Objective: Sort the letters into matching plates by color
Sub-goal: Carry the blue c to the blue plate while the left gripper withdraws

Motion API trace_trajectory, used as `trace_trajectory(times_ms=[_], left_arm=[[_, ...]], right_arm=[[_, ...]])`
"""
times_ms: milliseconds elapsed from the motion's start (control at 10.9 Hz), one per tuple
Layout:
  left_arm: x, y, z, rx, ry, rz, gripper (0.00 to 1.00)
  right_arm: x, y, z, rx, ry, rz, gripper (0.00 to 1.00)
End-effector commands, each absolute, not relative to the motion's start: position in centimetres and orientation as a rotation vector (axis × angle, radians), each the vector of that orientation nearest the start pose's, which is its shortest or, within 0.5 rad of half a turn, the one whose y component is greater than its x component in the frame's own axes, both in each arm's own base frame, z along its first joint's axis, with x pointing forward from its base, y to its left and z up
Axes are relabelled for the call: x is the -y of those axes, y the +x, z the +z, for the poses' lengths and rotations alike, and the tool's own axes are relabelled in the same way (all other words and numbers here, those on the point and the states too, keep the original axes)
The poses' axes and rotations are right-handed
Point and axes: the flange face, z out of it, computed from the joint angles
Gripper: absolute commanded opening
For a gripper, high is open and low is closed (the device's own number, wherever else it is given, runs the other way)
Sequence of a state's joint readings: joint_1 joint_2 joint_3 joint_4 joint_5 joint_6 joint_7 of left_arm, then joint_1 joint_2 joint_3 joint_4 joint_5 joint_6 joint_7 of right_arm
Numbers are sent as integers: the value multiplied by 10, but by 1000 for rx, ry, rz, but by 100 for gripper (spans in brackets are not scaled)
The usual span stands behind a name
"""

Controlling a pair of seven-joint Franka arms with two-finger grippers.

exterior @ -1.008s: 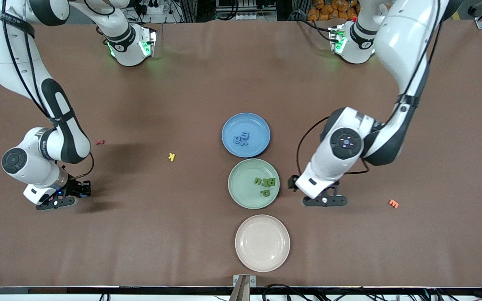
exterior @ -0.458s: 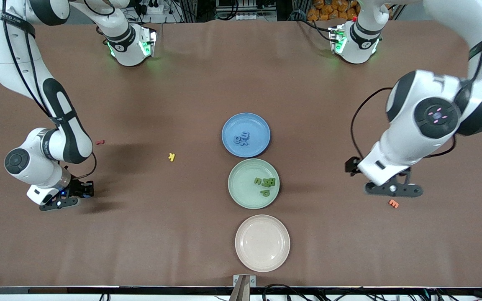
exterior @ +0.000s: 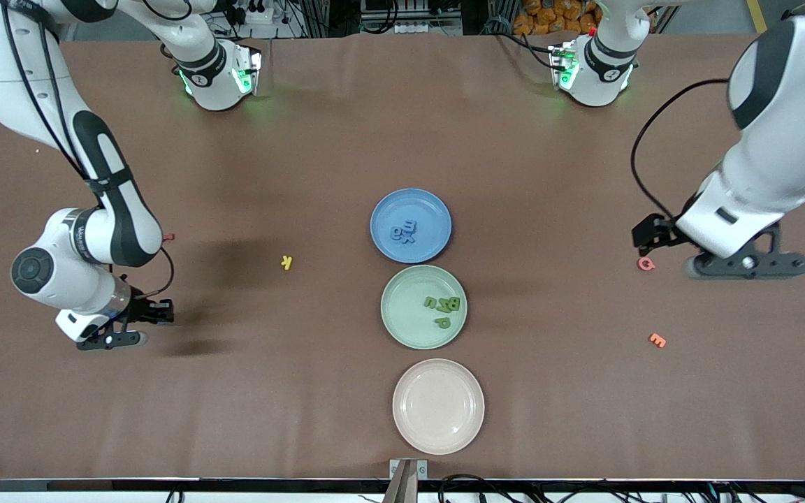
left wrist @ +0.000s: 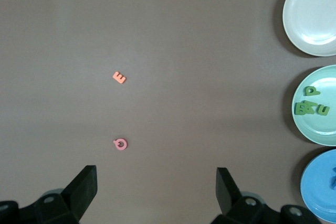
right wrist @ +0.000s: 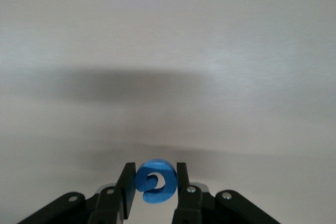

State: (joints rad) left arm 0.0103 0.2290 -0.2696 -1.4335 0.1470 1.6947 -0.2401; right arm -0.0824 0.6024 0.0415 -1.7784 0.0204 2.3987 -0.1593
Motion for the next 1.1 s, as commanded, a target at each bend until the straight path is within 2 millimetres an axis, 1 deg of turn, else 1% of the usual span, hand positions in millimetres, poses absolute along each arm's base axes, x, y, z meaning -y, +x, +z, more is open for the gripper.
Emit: trace_trajectory(times_ms=[0,92,183,367,458,550,733,825,1008], left_arm=[[102,595,596,18,-3095,-92,100],[97,591,603,21,-3093,-91,100],[93,589,607,-27,-3097,-92,100],[68,586,617,-78,-3117,-101,100],[54,584,620,-53,-3139,-87,100],[45,582,624,-55,-3145,-87,100],[40,573,627,-65,-3146,-60,100],[40,565,631,-68,-3146,-65,100],[37,553,637,-63,-3147,-74,100]], right_arm=[[-37,650,250,81,-3096,38,31],[-65,646,253,72,-3098,56,31],[-93,642,255,63,-3100,66,31],[-150,632,257,51,-3103,65,31],[-178,626,258,48,-3103,61,32],[-206,618,260,65,-3092,60,32],[-252,603,263,92,-3081,54,32],[-274,595,266,113,-3079,47,33],[-318,576,264,125,-3079,52,33]])
